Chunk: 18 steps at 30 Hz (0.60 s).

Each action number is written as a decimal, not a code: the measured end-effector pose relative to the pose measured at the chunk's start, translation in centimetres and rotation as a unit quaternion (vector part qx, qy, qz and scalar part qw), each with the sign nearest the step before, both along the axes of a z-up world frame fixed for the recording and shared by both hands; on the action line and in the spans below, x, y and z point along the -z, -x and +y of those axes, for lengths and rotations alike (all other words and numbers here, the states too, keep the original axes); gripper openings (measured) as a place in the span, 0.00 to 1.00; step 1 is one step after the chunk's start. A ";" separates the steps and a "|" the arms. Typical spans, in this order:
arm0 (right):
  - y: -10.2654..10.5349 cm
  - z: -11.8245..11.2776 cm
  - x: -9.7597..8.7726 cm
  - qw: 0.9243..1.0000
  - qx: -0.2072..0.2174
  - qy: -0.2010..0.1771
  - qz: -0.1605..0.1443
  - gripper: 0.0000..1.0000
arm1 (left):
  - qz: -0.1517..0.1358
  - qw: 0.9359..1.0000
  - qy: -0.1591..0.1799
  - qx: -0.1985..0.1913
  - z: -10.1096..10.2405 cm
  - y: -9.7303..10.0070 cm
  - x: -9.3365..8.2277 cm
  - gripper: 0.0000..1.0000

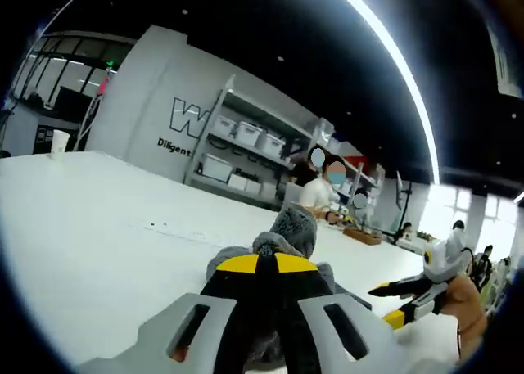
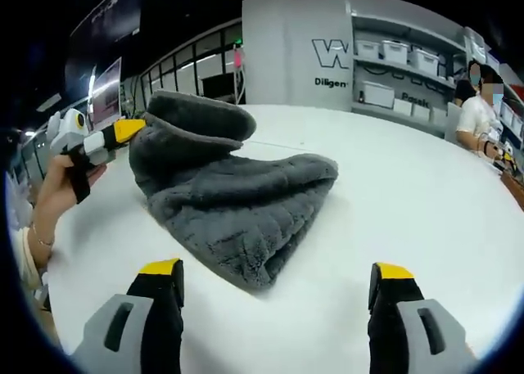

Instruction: Open the folded towel by lifting each exposed corner and separating the folded layers until the towel lies flat within the target outline without major curled edges

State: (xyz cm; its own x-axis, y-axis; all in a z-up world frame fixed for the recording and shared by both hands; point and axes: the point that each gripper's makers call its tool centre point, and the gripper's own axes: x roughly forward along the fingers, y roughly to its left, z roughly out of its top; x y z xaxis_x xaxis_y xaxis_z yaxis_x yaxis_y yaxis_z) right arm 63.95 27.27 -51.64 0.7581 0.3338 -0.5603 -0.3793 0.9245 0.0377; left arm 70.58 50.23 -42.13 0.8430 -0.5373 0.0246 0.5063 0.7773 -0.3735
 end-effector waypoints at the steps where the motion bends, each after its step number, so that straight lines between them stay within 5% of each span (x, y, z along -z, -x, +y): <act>1: 0.0 0.0 0.0 1.000 0.000 0.001 0.001 0.94 | 0.002 1.000 0.003 -0.005 0.4 0.2 0.1 0.03; 14: -0.1 0.7 -0.7 1.000 -0.005 -0.022 -0.018 0.95 | 0.029 0.995 0.038 -0.085 5.1 0.1 2.1 0.03; 18: 0.0 1.0 0.1 1.000 -0.014 -0.011 -0.002 0.96 | 0.039 0.994 0.034 -0.101 6.2 0.3 2.7 0.04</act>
State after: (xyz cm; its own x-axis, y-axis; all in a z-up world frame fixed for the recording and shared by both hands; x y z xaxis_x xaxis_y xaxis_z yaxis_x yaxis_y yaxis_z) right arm 63.91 28.24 -51.70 0.7504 0.3662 -0.5503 -0.4045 0.9128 0.0558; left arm 70.24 56.43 -44.82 0.9343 -0.3562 -0.0142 0.3101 0.8318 -0.4604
